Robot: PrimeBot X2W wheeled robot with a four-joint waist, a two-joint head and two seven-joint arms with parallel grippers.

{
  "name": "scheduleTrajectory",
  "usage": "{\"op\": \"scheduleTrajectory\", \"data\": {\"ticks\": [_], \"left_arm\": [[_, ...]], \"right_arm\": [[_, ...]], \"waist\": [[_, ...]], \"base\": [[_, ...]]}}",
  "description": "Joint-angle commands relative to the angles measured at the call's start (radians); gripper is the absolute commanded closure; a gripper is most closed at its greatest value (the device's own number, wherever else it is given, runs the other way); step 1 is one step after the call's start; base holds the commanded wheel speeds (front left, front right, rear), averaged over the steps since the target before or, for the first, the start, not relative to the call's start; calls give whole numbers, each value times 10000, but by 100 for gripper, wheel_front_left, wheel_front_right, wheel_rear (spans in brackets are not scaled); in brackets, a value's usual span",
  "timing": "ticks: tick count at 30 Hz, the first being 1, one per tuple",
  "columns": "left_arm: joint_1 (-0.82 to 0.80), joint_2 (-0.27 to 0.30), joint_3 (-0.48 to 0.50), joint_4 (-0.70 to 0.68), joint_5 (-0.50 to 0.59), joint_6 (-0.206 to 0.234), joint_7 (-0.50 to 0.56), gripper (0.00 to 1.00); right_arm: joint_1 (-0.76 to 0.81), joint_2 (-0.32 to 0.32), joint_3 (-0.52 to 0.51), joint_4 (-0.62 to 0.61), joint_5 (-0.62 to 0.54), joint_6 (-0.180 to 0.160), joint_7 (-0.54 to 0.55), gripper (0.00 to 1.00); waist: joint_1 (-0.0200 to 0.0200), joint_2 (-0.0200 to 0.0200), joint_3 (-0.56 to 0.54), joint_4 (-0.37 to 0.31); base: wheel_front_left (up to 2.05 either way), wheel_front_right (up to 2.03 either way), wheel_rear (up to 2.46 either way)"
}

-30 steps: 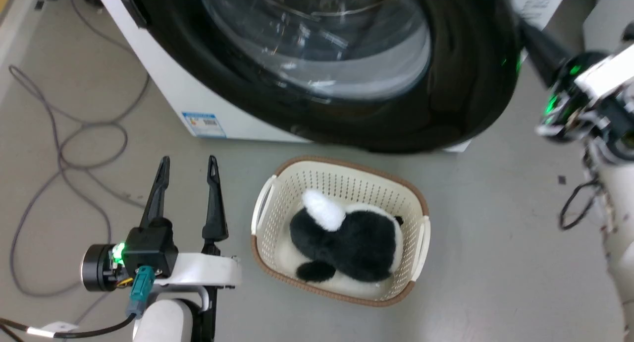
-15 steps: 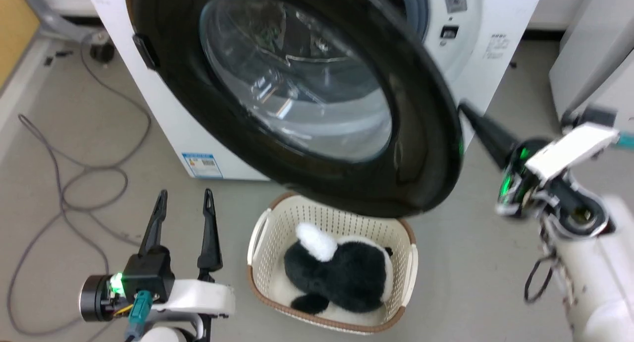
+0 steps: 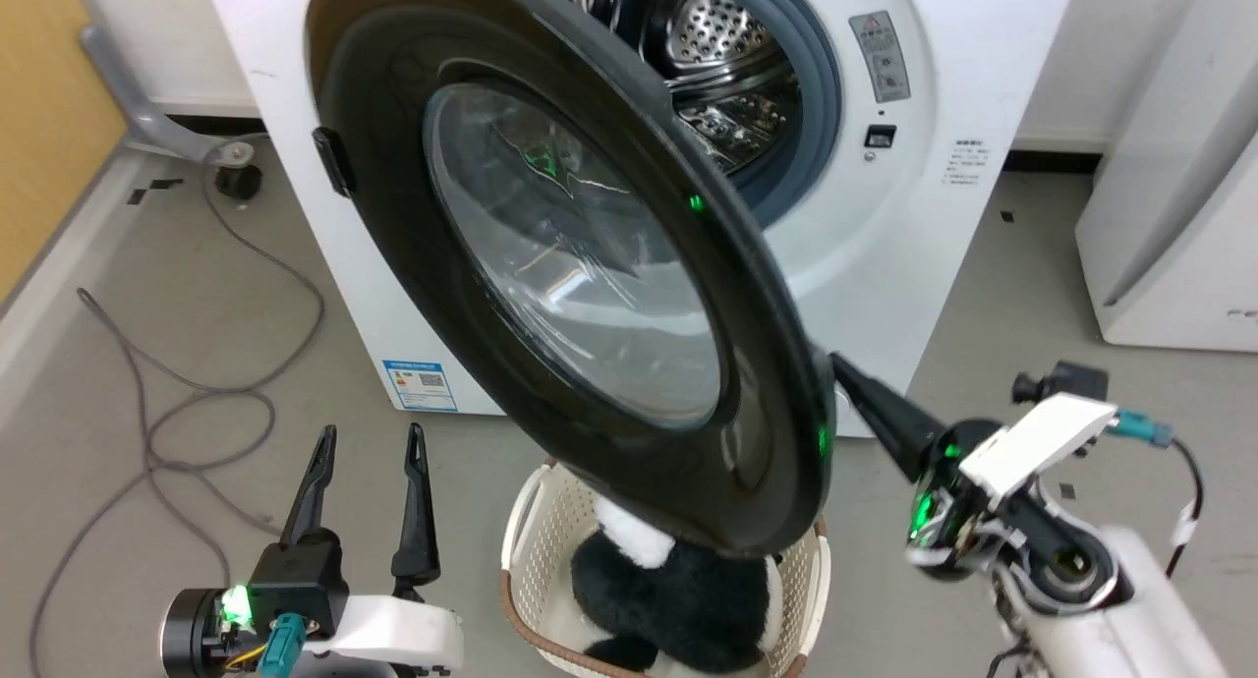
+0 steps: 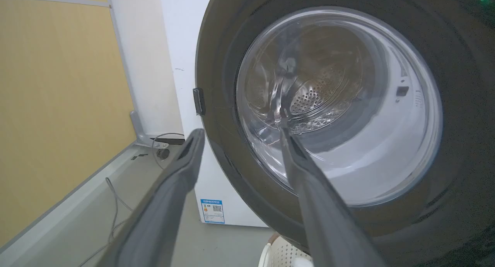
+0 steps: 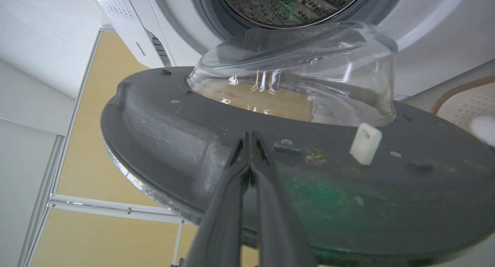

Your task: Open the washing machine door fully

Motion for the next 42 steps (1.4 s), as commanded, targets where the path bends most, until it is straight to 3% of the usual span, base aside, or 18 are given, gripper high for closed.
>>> {"op": "scheduleTrajectory", "data": {"ticks": [1, 14, 29, 35, 42], "left_arm": [[135, 10, 37, -1, 63, -47, -55, 0], [293, 10, -59, 73, 81, -138, -55, 0], [389, 10, -34, 208, 25, -159, -55, 0], [449, 10, -23, 244, -14, -139, -55, 0], [522, 10, -14, 203, -93, -69, -55, 0]], "right_arm": [[376, 177, 116, -311, 75, 12, 73, 100], [1965, 559, 1388, -1948, -216, 12, 129, 100], [2567, 641, 3381, -2505, 73, 12, -910, 100], [2612, 580, 3289, -3086, -947, 12, -2444, 100], [2530, -373, 2246, -4214, -2925, 12, -5688, 100]], "waist": [[2, 0, -77, 74], [2, 0, -258, 348], [2, 0, -389, 340], [2, 0, -504, 213], [2, 0, -573, 28]], "base": [[0, 0, 0], [0, 0, 0], [0, 0, 0], [0, 0, 0], [0, 0, 0]]}}
